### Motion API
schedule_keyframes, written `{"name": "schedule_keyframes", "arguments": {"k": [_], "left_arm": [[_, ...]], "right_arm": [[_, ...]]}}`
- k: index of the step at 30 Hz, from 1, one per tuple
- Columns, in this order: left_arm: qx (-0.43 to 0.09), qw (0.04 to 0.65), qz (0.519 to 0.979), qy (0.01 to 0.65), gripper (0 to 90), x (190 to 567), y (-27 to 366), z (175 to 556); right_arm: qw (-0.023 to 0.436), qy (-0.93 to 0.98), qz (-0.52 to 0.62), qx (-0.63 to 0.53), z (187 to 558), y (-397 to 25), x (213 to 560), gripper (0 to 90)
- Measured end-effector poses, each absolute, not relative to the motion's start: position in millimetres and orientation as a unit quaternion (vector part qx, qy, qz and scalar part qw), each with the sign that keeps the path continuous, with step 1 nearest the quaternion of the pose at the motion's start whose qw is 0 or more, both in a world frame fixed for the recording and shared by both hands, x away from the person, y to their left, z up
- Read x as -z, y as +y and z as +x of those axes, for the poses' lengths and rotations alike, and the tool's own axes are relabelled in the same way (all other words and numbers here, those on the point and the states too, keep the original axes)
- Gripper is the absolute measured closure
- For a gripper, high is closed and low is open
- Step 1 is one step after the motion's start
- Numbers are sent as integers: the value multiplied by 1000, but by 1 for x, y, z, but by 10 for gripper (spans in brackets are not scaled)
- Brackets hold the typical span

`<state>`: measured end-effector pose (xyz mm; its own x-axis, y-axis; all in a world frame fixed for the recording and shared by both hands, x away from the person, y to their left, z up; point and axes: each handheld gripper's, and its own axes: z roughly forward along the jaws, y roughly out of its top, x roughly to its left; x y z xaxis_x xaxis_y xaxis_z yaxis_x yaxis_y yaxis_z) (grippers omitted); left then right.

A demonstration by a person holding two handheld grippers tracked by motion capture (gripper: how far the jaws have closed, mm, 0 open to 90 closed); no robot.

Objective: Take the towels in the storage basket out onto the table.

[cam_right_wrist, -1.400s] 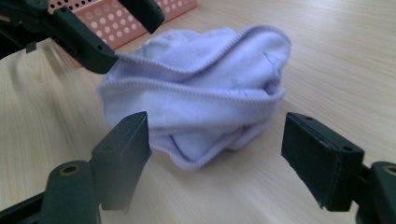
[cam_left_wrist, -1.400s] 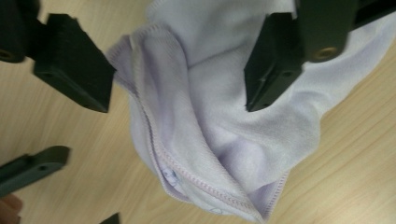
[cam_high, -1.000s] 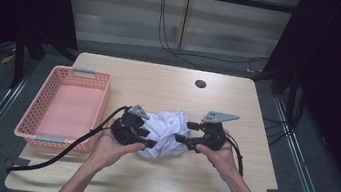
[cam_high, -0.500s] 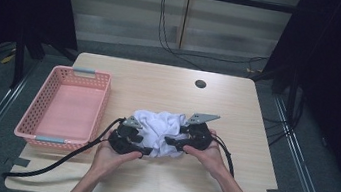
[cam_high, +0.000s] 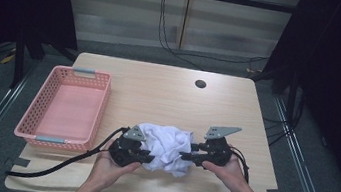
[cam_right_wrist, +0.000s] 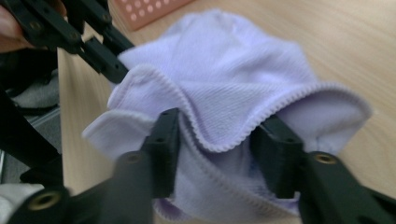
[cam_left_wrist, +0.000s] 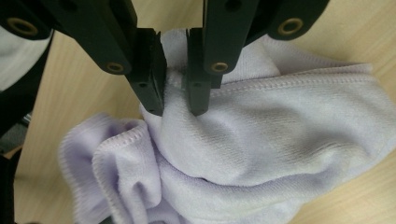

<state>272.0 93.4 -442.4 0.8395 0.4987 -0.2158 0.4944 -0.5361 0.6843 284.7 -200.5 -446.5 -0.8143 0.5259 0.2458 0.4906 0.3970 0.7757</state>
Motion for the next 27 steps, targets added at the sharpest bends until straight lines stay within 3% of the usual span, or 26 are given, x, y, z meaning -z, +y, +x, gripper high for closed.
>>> {"name": "schedule_keyframes", "arguments": {"k": [8,13,17,21,23,24,25,27], "left_arm": [[1,406,862,303,761,465,87,296],[0,426,849,311,754,465,86,309],[6,427,849,311,761,466,87,313],[14,439,841,314,764,464,87,317],[23,444,840,312,760,464,87,318],[19,443,840,312,749,465,87,318],[20,442,841,312,737,465,88,317],[19,449,836,314,689,462,91,314]], "right_arm": [[77,812,302,-493,282,-199,428,409],[72,815,289,-498,285,-196,417,351],[72,812,285,-504,288,-193,421,327],[49,845,281,-452,306,-178,439,223],[57,867,275,-412,313,-169,454,221],[61,871,275,-402,315,-165,461,260],[69,869,277,-404,316,-162,464,363],[79,862,283,-412,318,-162,462,644]]}}
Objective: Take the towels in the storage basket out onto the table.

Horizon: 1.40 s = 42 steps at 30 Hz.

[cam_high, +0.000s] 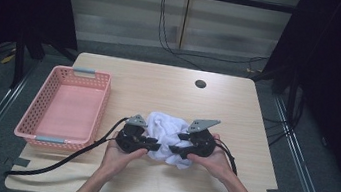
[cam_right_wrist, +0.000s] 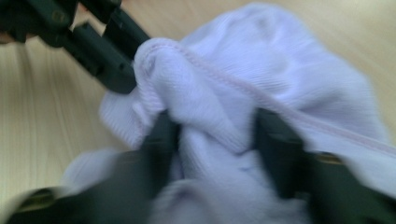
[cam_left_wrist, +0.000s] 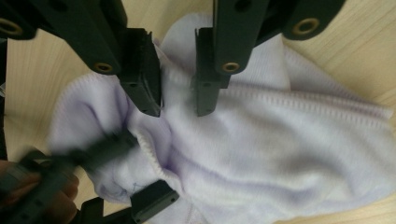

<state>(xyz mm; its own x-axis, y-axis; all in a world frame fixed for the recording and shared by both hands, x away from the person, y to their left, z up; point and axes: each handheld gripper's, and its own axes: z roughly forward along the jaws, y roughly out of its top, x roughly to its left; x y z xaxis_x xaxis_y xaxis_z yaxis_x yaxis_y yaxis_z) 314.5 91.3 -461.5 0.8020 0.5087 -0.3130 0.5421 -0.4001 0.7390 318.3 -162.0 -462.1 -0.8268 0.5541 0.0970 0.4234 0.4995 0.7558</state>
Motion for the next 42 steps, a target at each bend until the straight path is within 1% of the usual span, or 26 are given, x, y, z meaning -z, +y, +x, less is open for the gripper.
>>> {"name": "schedule_keyframes", "arguments": {"k": [1,2,3,5,6,9,10,13,17,19,20,23,25,26,27,28,29,30,31,32,37,42], "left_arm": [[19,453,835,311,642,459,93,312],[12,456,834,309,605,455,96,309],[5,455,835,308,569,450,98,306],[2,457,834,310,492,441,102,298],[0,458,836,301,468,436,105,292],[-11,456,841,290,436,422,112,274],[-12,454,841,294,433,418,114,268],[-21,455,842,288,423,406,116,253],[-28,477,830,289,424,404,107,251],[-8,498,817,291,466,406,97,253],[-14,509,812,286,472,407,90,253],[-38,501,821,273,472,410,69,260],[-43,509,815,271,472,410,61,266],[-53,510,814,274,489,409,58,268],[-48,513,811,277,510,409,56,271],[-41,518,809,275,581,410,55,274],[-52,523,804,278,687,410,55,275],[-52,526,803,277,768,409,55,276],[-48,531,800,275,822,409,55,277],[-53,533,798,275,845,408,56,275],[-56,536,804,249,861,402,63,268],[-63,556,793,243,861,387,79,260]], "right_arm": [[68,855,281,-431,319,-164,459,756],[66,848,285,-442,320,-166,455,789],[67,844,287,-448,320,-167,450,798],[68,835,290,-462,320,-171,442,803],[65,826,296,-475,320,-174,437,801],[61,807,309,-500,321,-185,424,785],[63,805,310,-502,322,-187,421,769],[64,800,309,-511,322,-192,414,772],[57,795,307,-520,323,-189,409,791],[59,793,308,-522,322,-184,406,797],[57,793,306,-524,323,-181,405,798],[51,798,293,-524,323,-171,401,800],[54,799,293,-523,323,-167,398,801],[53,798,293,-523,324,-166,397,802],[53,799,291,-524,325,-165,396,801],[54,800,292,-522,325,-165,395,802],[52,798,293,-523,326,-165,395,802],[52,798,295,-524,327,-166,394,801],[53,797,296,-524,328,-167,394,802],[54,794,300,-526,330,-169,393,802],[64,780,317,-536,338,-180,384,801],[96,764,342,-539,355,-201,368,803]]}}
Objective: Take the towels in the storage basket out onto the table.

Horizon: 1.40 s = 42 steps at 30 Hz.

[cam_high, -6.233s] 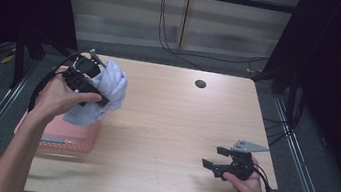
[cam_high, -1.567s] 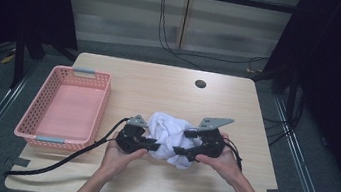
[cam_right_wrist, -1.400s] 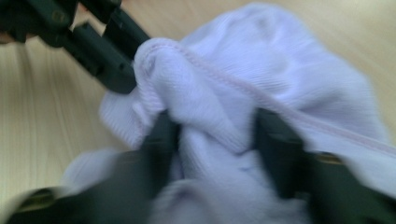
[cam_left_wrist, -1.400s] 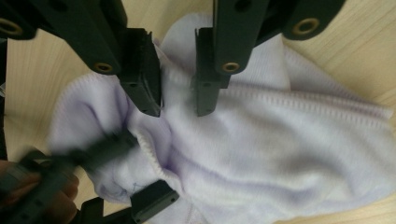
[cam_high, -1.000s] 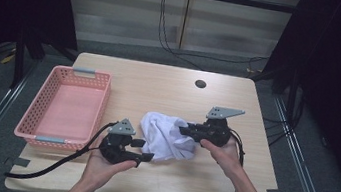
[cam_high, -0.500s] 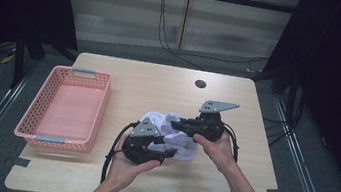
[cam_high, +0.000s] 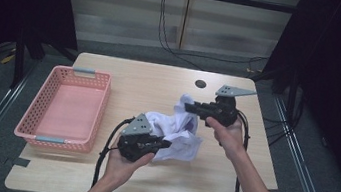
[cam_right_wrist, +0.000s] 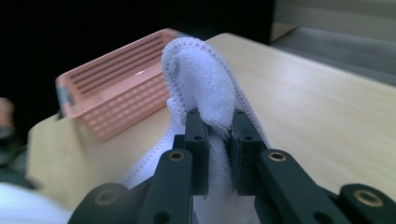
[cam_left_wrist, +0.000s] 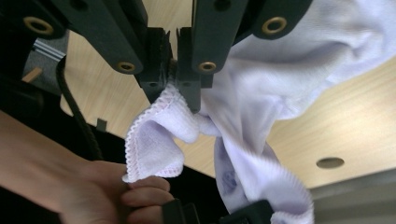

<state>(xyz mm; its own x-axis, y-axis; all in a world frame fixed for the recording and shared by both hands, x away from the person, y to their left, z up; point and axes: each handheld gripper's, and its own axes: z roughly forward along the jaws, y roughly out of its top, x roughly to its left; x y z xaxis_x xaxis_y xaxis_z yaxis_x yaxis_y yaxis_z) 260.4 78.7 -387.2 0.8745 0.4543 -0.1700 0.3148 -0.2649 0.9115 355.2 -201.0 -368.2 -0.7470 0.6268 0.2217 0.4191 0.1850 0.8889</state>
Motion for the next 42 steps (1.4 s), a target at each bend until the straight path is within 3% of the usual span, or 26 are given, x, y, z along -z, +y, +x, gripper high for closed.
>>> {"name": "schedule_keyframes", "arguments": {"k": [8,14,16,19,20,21,23,27,32,40,42], "left_arm": [[-109,595,762,233,862,337,113,250],[-140,602,752,230,859,306,133,247],[-128,582,768,232,853,315,129,250],[-83,560,789,238,808,343,118,260],[-76,550,797,238,808,353,114,262],[-70,541,804,236,717,362,111,265],[-53,530,810,246,711,377,106,270],[-30,517,814,265,649,401,95,280],[-27,521,804,286,856,414,84,290],[-26,537,785,308,876,408,69,308],[-22,546,779,307,876,405,65,311]], "right_arm": [[165,745,397,-509,395,-241,344,809],[209,718,420,-514,403,-268,324,807],[206,720,427,-506,404,-275,328,757],[208,733,448,-468,401,-279,356,453],[208,733,448,-468,401,-279,356,453],[205,735,450,-464,394,-278,368,397],[204,737,448,-463,389,-277,374,396],[166,754,426,-472,364,-265,391,387],[105,785,374,-482,322,-237,408,397],[22,812,294,-504,294,-188,435,506],[21,812,289,-506,293,-180,438,488]]}}
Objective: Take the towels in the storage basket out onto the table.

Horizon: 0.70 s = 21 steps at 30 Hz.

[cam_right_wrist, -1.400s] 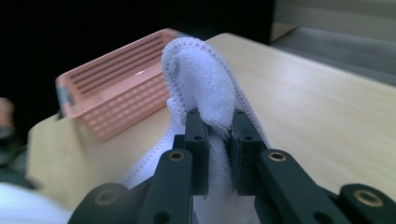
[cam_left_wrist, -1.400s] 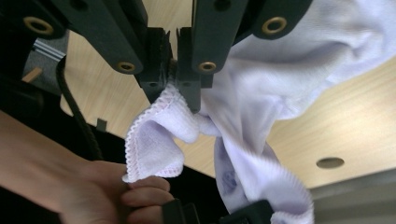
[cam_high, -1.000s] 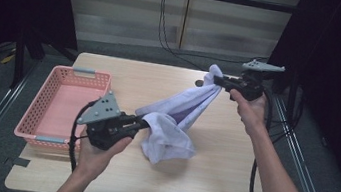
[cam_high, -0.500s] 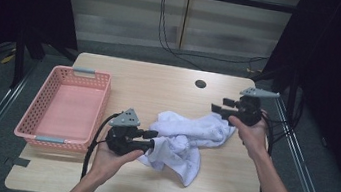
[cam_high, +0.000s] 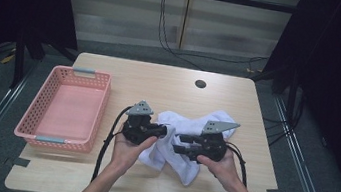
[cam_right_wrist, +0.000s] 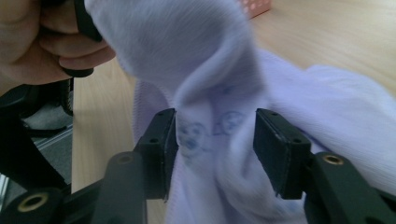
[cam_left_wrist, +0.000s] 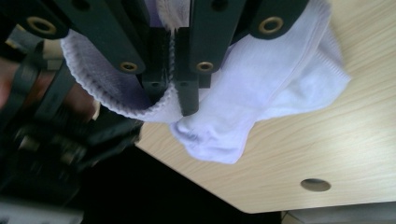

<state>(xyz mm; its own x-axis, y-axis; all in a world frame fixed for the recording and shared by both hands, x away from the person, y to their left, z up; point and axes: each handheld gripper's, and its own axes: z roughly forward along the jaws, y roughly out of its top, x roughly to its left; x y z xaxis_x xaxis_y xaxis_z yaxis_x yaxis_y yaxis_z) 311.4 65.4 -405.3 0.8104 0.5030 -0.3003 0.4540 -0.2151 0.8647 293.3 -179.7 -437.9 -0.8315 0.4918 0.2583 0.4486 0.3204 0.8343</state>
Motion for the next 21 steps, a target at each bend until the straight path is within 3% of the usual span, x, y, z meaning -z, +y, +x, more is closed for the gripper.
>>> {"name": "schedule_keyframes", "arguments": {"k": [2,3,4,5,6,7,9,13,17,21], "left_arm": [[-21,550,779,299,873,404,62,312],[-17,551,780,295,867,405,59,312],[-21,547,783,296,829,405,58,312],[-21,541,784,304,773,405,58,312],[-15,541,783,306,653,406,59,313],[-13,542,782,307,584,407,61,314],[-23,530,785,319,472,409,68,314],[-17,520,792,319,409,415,82,312],[4,514,796,321,438,433,95,307],[16,487,810,325,527,454,102,304]], "right_arm": [[13,819,278,-501,295,-170,443,482],[17,820,280,-499,296,-167,444,541],[21,818,284,-499,297,-165,445,658],[23,816,287,-502,297,-166,444,712],[27,812,294,-503,299,-169,443,813],[33,811,301,-502,300,-173,442,837],[38,804,314,-503,302,-184,439,848],[54,792,347,-500,306,-223,439,849],[49,787,379,-484,311,-249,454,839],[40,802,398,-443,313,-259,476,705]]}}
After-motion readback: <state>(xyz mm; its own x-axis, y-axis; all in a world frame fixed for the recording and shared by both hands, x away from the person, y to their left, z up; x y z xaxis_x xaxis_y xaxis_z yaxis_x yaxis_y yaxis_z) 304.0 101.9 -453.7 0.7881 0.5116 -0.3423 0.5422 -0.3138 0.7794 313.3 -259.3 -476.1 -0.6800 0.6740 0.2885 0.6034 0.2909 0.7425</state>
